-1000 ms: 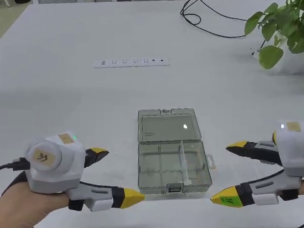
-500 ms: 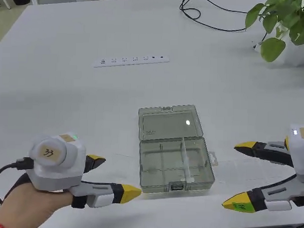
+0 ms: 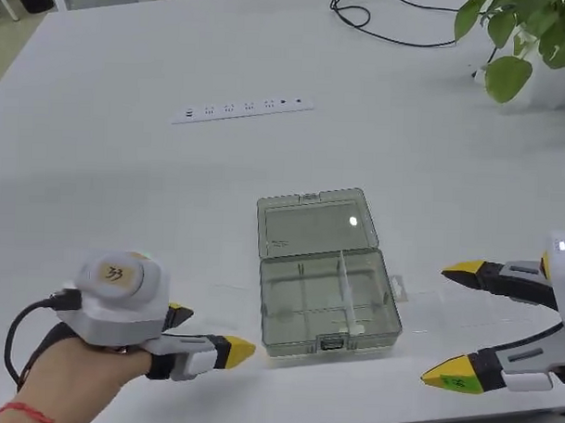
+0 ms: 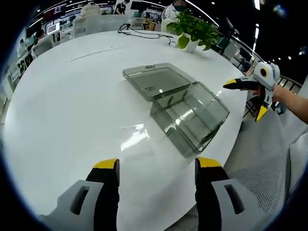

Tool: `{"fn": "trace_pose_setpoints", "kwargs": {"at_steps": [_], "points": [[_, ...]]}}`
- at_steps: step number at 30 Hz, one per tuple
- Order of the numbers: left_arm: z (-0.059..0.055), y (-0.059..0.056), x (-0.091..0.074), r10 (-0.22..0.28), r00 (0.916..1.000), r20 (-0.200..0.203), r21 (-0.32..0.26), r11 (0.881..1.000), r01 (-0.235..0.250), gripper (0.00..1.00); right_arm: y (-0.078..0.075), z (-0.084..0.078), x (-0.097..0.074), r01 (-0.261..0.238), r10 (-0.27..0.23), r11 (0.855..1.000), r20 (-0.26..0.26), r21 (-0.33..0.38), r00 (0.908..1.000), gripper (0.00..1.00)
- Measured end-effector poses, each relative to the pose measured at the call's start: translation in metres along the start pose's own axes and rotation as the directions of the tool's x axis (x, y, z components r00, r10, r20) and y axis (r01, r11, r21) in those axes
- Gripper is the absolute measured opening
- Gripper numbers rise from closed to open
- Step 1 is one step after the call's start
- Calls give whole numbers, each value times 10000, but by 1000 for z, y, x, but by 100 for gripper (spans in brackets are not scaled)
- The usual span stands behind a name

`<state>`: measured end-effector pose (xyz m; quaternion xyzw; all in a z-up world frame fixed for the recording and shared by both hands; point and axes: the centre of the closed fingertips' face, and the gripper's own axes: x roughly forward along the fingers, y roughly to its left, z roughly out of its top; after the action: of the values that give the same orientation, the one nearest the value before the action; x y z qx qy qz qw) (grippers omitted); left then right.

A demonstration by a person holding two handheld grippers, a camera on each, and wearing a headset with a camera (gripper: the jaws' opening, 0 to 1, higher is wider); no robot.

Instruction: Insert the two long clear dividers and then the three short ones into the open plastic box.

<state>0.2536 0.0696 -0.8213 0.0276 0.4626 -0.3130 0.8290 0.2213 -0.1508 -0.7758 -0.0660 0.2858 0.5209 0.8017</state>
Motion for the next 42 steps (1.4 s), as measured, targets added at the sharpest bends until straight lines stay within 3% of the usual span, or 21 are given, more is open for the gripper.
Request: {"fn": "trace_pose_setpoints", "kwargs": {"at_steps": [11, 18, 26, 32, 36, 42], "points": [[-15, 6, 11, 608, 9944, -864, -330, 9974, -639, 54, 4, 2, -2, 76, -77, 10000, 172, 55, 9998, 87], [-19, 9, 14, 915, 9892, -1149, -221, 9953, -946, 51, 6, 4, -2, 83, -86, 9999, 288, 110, 9995, 87], [-21, 15, 15, 1467, 9791, -1407, 602, 9884, -1394, 42, 6, 4, -2, 108, -113, 9998, 356, 153, 9993, 86], [-23, 19, 14, 1872, 9700, -1550, 1466, 9754, -1648, 37, 3, 5, -2, 169, -176, 9997, 399, 189, 9990, 86], [-24, 21, 13, 1910, 9675, -1655, 1864, 9694, -1595, 34, 3, 5, -2, 181, -190, 9996, 419, 223, 9989, 85], [-24, 23, 13, 1765, 9693, -1711, 1851, 9721, -1443, 33, -1, 2, -3, 215, -226, 9995, 421, 251, 9989, 85]]}}
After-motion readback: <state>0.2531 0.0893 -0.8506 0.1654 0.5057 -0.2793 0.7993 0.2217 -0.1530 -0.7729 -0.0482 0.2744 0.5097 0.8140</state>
